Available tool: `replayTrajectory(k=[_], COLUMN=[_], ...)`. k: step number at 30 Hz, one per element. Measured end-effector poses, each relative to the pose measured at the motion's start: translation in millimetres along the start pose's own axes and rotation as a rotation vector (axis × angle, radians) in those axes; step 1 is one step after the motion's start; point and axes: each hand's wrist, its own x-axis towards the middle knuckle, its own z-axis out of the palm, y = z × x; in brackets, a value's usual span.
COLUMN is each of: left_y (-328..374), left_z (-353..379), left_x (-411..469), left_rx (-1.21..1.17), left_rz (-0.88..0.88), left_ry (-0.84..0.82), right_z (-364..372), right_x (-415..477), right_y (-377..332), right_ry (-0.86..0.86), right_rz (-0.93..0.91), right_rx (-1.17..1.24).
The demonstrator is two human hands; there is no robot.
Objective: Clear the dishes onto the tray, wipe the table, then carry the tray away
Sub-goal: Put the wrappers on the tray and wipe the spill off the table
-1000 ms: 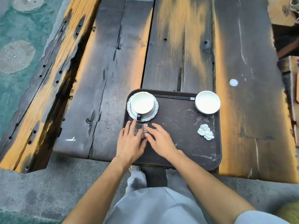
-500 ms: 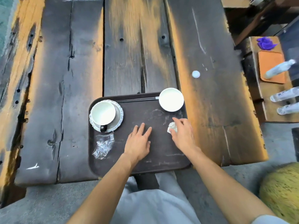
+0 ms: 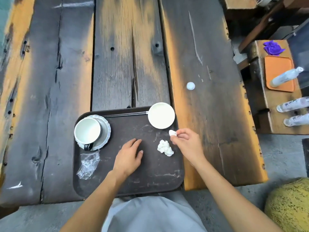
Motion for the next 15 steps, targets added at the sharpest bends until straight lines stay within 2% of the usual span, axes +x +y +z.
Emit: replayTrajectory(k=[5,7,11,15], left_y=[23.7,38.2,72.6,106.6], left_z=[-45.6,-64.6,-95.7,-107.0], left_x=[40.4,64.0,124.4,193.0], left_rx=[-0.143,-0.176,-0.163,0.019], left_rz=[0.010,0.026,0.081,0.180], left_ry=[0.255,0.295,0.281,0.188], right_z=[-35.3,-45.7,-68.3,-94.2], right_x=[31.1,50.6,98.5,150.5], right_y=[-37.6,-50.4,-69.1,-70.9], right_ry=[-0.096,-0.081,0.017,0.125], right_rz=[-0.016,0.002,0.013,-0.025], right_rx=[0.274,0.352,0.410,0.285])
